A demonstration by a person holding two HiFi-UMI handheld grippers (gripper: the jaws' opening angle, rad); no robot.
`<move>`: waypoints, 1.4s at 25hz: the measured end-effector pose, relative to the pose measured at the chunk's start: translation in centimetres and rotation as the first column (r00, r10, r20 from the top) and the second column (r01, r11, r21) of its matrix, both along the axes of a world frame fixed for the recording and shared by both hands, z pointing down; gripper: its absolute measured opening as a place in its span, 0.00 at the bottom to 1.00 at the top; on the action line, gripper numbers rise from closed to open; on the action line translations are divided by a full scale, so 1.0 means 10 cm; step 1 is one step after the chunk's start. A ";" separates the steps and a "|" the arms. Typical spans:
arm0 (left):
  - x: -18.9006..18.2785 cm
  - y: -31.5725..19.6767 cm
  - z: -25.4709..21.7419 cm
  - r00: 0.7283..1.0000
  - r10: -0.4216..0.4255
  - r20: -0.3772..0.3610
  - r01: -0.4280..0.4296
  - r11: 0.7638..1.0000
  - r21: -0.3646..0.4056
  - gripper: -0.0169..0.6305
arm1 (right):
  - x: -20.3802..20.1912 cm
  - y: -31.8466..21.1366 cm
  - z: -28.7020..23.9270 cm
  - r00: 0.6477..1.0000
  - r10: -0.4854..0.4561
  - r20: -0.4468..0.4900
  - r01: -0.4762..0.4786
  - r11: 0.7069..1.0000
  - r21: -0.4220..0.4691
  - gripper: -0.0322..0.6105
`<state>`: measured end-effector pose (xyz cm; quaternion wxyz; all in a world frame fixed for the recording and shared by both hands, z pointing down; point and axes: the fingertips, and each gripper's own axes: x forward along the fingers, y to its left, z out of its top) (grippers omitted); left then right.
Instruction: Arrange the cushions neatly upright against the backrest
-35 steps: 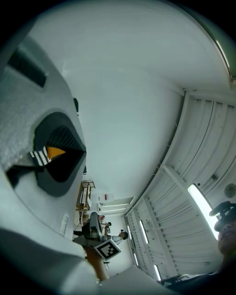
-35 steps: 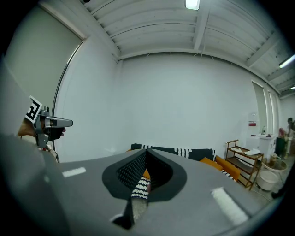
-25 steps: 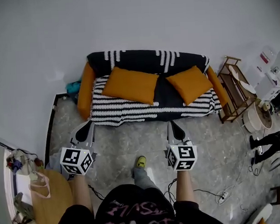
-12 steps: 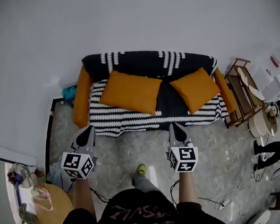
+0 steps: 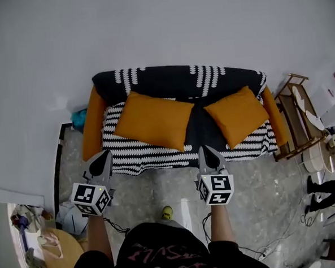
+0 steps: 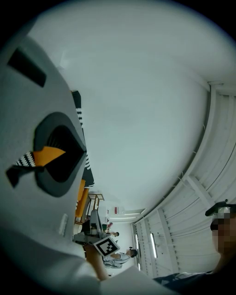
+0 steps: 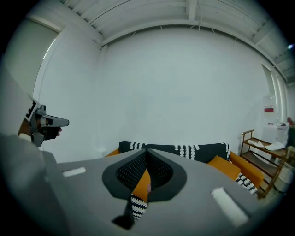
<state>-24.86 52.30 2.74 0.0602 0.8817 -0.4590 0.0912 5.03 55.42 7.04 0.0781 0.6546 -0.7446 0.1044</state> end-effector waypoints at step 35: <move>-0.26 -3.02 0.58 0.993 0.118 0.027 -0.113 0.985 -0.131 0.03 | -0.28 -2.55 0.51 0.996 0.083 -0.016 -0.084 0.988 -0.129 0.07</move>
